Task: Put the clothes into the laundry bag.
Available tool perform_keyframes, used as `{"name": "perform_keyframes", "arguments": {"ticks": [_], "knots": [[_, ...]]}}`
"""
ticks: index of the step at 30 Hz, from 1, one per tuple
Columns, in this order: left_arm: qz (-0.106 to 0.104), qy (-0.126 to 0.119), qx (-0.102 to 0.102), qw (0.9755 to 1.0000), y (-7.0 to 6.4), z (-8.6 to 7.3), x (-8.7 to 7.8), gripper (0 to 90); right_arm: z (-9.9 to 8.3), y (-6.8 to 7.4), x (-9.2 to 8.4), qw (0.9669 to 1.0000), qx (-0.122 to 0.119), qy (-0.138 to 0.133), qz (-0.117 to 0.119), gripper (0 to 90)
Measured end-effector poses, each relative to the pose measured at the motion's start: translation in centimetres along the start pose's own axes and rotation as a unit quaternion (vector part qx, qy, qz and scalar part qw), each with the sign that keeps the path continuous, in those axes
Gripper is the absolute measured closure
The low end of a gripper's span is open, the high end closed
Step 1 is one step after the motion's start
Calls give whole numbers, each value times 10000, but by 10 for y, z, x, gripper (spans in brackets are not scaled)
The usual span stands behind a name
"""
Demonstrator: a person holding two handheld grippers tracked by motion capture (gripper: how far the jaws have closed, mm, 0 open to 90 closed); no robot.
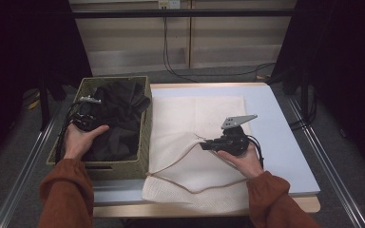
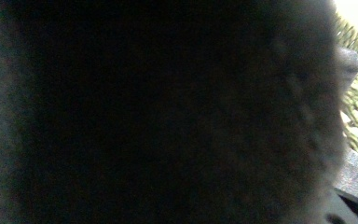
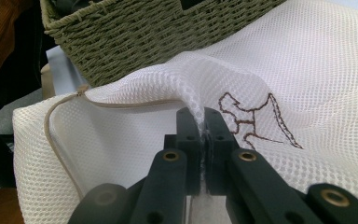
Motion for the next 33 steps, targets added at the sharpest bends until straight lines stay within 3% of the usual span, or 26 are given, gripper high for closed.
{"name": "perform_keyframes", "arguments": {"ticks": [4,6,11,16,21,26,28,33], "knots": [[-45,-360,-221,9991,3,5,-9,630,0,0,0,10000,1,-11,2,879],[-43,-410,-191,9990,5,6,-13,630,0,0,0,10000,18,-16,0,879],[-121,-783,-364,9962,6,12,-24,630,0,0,-1,10000,-1,-28,0,880],[-152,-952,-281,9949,5,16,-32,630,0,1,-1,10000,5,0,15,880],[-235,-1249,-363,9912,6,22,-45,630,1,1,-1,10000,9,-21,19,881],[-231,-1360,-306,9900,5,24,-52,628,1,2,-1,10000,5,-12,25,881],[-252,-1481,-279,9883,3,25,-55,628,1,2,-1,10000,3,-20,19,881],[-329,-1882,-245,9813,-2,32,-68,628,1,2,0,10000,11,-28,43,881]]}}
Point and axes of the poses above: each handheld gripper's, and its own axes: x roughly forward along the jaws, z roughly out of its top, y roughly to its left, the point moved 10 cm from there along x, roughly forward along the jaws, and after that the axes turned 15 degrees about -x, right-handed, at the moved point
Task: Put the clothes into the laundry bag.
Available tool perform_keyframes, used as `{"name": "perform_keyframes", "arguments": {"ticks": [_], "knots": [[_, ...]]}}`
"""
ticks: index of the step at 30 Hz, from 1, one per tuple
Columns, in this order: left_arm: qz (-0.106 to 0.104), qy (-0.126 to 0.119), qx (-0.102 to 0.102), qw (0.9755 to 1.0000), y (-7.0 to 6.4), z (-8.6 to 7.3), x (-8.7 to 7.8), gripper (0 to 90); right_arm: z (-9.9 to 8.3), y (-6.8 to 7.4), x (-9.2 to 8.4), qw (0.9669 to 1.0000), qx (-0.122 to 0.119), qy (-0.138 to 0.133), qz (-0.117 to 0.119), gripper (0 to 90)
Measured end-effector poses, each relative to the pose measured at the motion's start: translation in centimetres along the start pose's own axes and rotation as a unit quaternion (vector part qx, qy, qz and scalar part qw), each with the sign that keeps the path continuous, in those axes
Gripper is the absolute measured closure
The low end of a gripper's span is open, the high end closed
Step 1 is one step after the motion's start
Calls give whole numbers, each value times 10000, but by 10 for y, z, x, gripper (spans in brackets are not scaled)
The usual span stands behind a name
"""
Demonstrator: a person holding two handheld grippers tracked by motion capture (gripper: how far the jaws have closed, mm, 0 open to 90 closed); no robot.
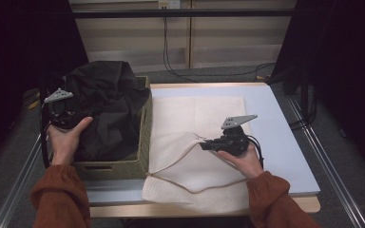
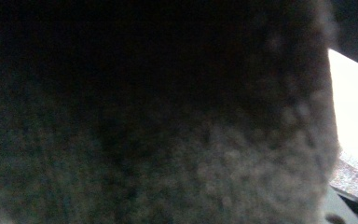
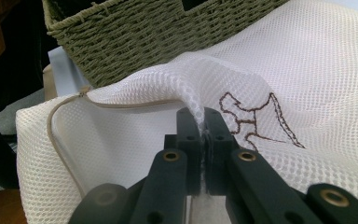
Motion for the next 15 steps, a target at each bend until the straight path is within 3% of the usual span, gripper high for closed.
{"name": "perform_keyframes", "arguments": {"ticks": [2,3,15], "knots": [[-121,-19,34,9999,-4,3,-3,628,0,0,0,10000,10,11,-3,880],[-127,-22,132,9998,-4,4,-5,628,0,0,0,10000,17,9,-9,881],[-257,-407,246,9985,-18,18,-23,627,-1,-1,0,10000,10,13,6,881]]}}
Point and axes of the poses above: each handheld gripper's, and its own axes: x roughly forward along the jaws, z roughly out of its top, y roughly to its left, the point moved 10 cm from there along x, roughly forward along the jaws, and after that the axes turned 15 degrees about -x, right-handed, at the moved point
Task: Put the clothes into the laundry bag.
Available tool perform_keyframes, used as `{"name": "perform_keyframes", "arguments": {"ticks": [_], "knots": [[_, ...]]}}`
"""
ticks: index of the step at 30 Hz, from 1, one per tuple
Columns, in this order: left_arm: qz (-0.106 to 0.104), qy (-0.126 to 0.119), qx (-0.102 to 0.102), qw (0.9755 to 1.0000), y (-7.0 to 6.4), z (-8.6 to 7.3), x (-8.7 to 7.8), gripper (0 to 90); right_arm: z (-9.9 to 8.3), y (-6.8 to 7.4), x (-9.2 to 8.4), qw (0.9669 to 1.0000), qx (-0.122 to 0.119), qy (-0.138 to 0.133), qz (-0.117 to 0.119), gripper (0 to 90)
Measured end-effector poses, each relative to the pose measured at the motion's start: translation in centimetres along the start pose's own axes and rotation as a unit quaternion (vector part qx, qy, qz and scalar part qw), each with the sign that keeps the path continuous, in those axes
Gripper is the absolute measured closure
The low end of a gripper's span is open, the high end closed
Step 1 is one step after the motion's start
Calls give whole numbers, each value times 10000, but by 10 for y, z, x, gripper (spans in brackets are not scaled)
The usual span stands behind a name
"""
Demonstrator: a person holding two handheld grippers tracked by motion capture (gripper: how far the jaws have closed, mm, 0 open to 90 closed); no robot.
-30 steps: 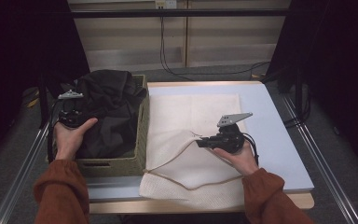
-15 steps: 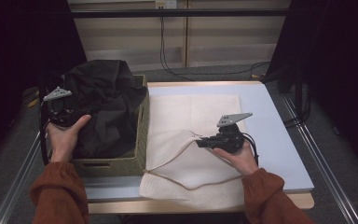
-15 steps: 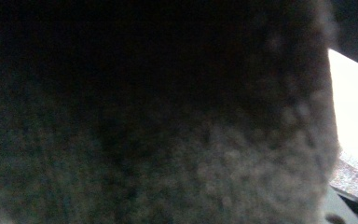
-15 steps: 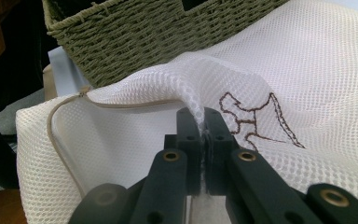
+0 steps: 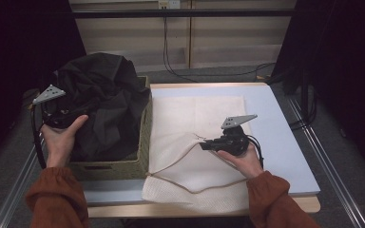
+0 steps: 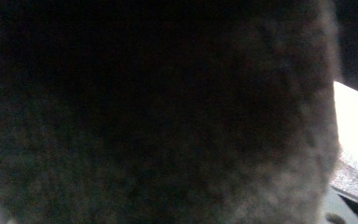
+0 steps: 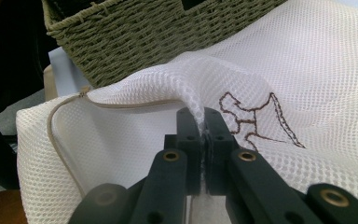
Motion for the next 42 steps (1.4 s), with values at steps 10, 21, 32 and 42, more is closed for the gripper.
{"name": "perform_keyframes", "arguments": {"ticks": [10,21,32,42], "knots": [[-206,-274,131,9993,-20,15,-11,626,0,-1,0,10000,27,-7,3,881],[-533,-375,495,9966,-54,29,-16,626,-1,-3,1,9999,124,5,13,881],[-816,-642,536,9931,-66,41,-26,625,-1,-3,2,9999,137,-18,26,882],[-1023,-674,675,9902,-88,40,-38,624,0,-4,2,9999,146,-44,0,883]]}}
Point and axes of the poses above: each handheld gripper's, and its own axes: x roughly forward along the jaws, z roughly out of its top, y roughly to its left, the point moved 10 cm from there along x, roughly forward along the jaws, and after that the axes turned 15 degrees about -x, right-handed, at the moved point
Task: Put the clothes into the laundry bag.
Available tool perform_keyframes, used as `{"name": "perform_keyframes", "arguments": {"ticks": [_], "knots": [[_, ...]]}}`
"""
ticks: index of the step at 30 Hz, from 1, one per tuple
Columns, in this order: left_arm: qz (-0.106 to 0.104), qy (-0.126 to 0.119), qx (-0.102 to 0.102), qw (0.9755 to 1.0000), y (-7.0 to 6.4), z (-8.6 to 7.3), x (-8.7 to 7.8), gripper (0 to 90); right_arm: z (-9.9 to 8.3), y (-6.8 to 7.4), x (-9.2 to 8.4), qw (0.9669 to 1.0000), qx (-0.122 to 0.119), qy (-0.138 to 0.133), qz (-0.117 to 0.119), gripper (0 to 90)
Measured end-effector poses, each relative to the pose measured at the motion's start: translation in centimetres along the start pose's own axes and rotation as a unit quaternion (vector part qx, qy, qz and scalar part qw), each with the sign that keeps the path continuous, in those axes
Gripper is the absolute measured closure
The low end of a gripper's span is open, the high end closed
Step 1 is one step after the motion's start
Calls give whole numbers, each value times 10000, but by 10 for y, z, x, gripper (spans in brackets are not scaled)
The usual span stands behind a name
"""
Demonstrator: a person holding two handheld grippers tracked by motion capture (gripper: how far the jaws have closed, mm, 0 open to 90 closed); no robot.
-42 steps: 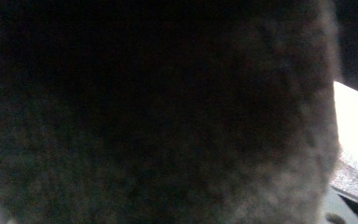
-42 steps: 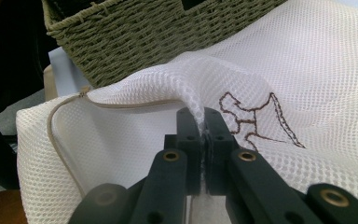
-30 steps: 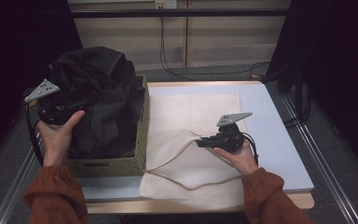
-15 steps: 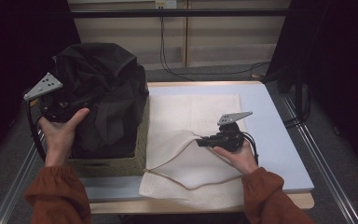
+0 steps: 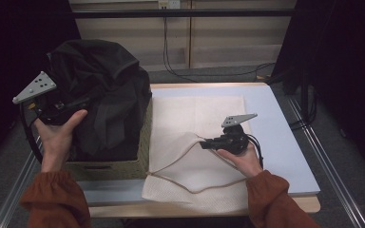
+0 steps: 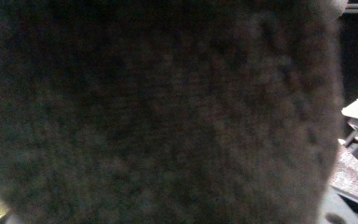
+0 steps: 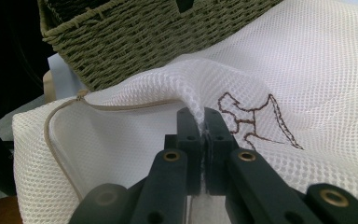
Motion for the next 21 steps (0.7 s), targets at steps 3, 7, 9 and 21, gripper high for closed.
{"name": "perform_keyframes", "arguments": {"ticks": [3,7,9,21], "knots": [[-150,21,100,9998,-11,-8,0,624,0,0,0,10000,-6,-5,-8,883],[-316,-69,184,9993,-24,-17,-1,623,0,-1,0,10000,2,-5,-14,884],[-366,-37,241,9990,-29,-22,-1,623,0,0,0,10000,-3,-2,-12,884],[-718,78,447,9964,-65,-16,-1,622,8,-4,1,9999,-121,17,-80,884]]}}
Point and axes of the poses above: each handheld gripper's, and its own axes: x roughly forward along the jaws, z roughly out of its top, y roughly to its left, the point moved 10 cm from there along x, roughly forward along the jaws, and after that the axes turned 15 degrees about -x, right-handed, at the moved point
